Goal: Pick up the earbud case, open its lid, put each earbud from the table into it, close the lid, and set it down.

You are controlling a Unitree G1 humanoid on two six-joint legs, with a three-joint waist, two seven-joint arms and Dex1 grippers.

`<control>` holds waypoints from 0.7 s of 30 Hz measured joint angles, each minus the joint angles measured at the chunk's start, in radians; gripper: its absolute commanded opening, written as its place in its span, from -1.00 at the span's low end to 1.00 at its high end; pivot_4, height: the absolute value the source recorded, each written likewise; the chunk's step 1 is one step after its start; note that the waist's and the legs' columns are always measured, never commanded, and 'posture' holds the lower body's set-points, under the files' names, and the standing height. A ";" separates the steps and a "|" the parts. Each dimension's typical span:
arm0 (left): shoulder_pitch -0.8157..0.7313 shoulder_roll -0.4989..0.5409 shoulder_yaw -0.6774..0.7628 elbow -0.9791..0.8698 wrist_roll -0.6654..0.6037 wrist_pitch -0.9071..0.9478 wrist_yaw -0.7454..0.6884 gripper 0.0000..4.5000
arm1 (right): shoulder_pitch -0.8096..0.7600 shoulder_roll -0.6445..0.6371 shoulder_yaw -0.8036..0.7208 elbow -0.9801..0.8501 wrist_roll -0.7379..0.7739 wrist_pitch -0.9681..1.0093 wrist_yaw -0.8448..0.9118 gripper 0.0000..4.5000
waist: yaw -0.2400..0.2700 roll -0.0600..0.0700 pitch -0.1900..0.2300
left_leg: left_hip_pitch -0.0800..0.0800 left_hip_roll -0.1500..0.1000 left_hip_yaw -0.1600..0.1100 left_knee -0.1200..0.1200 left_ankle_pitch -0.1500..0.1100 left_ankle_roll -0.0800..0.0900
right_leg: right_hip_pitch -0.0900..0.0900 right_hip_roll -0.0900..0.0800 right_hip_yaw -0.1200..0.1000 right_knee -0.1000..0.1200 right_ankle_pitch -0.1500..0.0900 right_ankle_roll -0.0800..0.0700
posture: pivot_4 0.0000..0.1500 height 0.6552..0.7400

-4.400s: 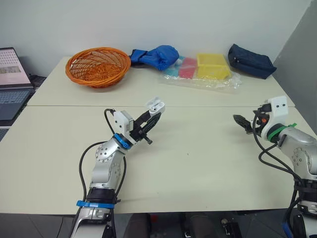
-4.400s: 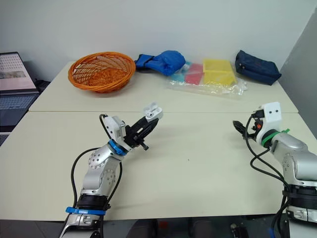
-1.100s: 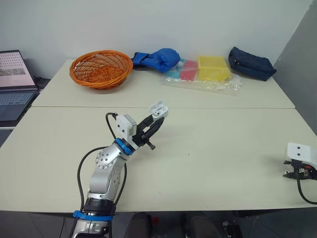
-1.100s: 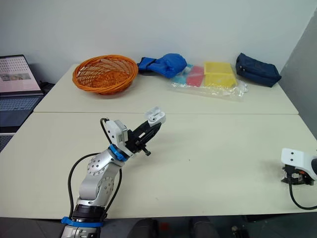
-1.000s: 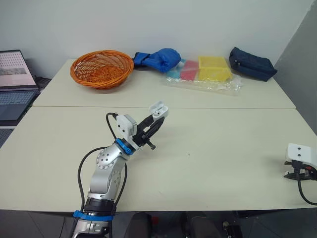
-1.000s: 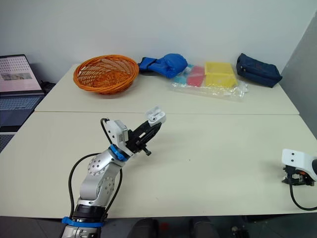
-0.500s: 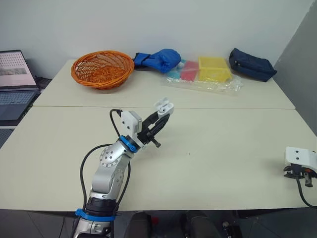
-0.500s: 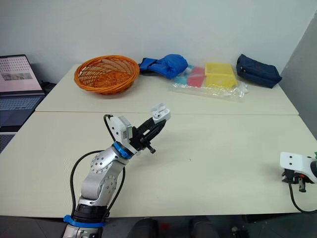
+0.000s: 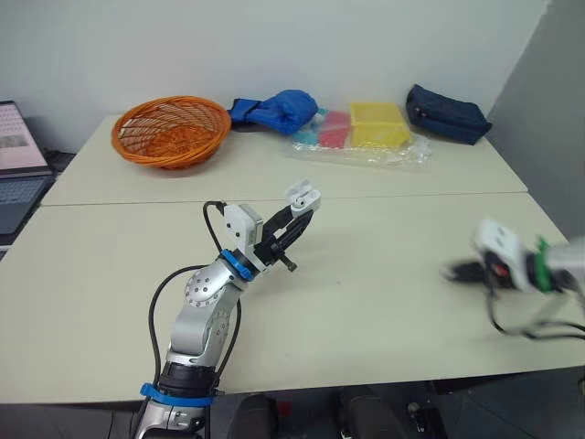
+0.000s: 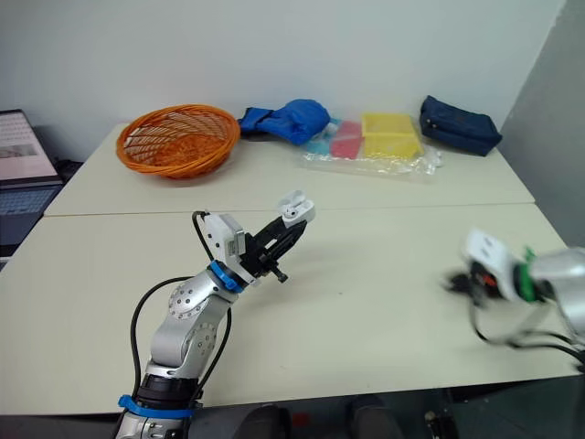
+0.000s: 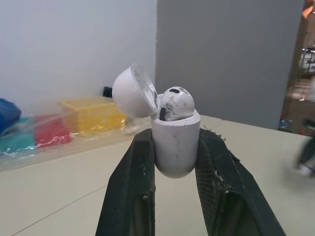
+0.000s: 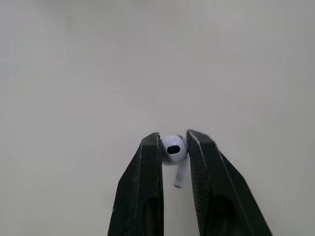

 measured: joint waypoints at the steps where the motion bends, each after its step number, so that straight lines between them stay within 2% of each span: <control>1: -0.004 0.000 0.001 0.008 0.000 -0.004 -0.002 -0.67 | -0.045 0.061 -0.044 -0.045 0.052 0.081 -0.076 -0.84 | 0.005 0.000 0.000 | -0.001 0.001 0.000 0.000 0.000 0.000 | 0.000 0.000 -0.001 0.000 0.000 -0.001 | 1.00 1.00; 3: -0.007 0.004 0.010 0.029 -0.001 -0.019 -0.015 -0.67 | -0.092 0.112 -0.093 -0.120 0.115 0.185 -0.181 -0.84 | 0.029 0.001 0.000 | -0.003 0.001 0.000 0.000 0.000 0.000 | 0.000 -0.001 -0.007 -0.002 -0.003 -0.003 | 1.00 1.00; 5: -0.020 0.013 0.028 0.069 -0.004 -0.030 -0.035 -0.67 | -0.132 0.235 -0.107 -0.178 0.144 0.199 -0.294 -0.84 | 0.030 0.001 -0.001 | -0.008 0.001 0.001 -0.001 -0.001 -0.001 | -0.004 -0.002 -0.008 -0.005 -0.003 -0.002 | 1.00 1.00; 8: -0.064 -0.002 0.025 0.104 -0.012 -0.042 -0.067 -0.67 | -0.160 0.375 -0.030 -0.216 0.142 0.169 -0.403 -0.84 | 0.033 0.001 -0.001 | -0.024 0.000 0.000 0.002 -0.001 -0.001 | -0.016 -0.003 -0.010 -0.004 -0.002 -0.001 | 1.00 1.00; 11: -0.069 -0.007 0.022 0.118 -0.020 -0.045 -0.088 -0.67 | -0.147 0.400 0.039 -0.216 0.124 0.135 -0.437 -0.84 | 0.035 0.001 -0.001 | -0.025 0.000 -0.001 0.002 -0.001 -0.001 | -0.016 -0.007 -0.012 -0.005 -0.001 -0.003 | 1.00 1.00; 15: -0.075 -0.010 0.020 0.122 -0.021 -0.045 -0.101 -0.67 | -0.125 0.449 0.068 -0.201 0.102 0.084 -0.485 -0.84 | 0.032 0.001 -0.001 | -0.025 0.000 -0.001 0.003 -0.002 -0.001 | -0.016 -0.007 -0.012 -0.004 -0.002 0.000 | 1.00 1.00; 21: -0.076 -0.010 0.015 0.122 -0.021 -0.045 -0.108 -0.67 | -0.110 0.452 0.089 -0.181 0.095 0.046 -0.504 -0.84 | 0.029 0.001 -0.001 | -0.023 0.000 -0.001 0.003 -0.001 -0.001 | -0.015 -0.004 -0.012 -0.002 -0.003 0.001 | 1.00 1.00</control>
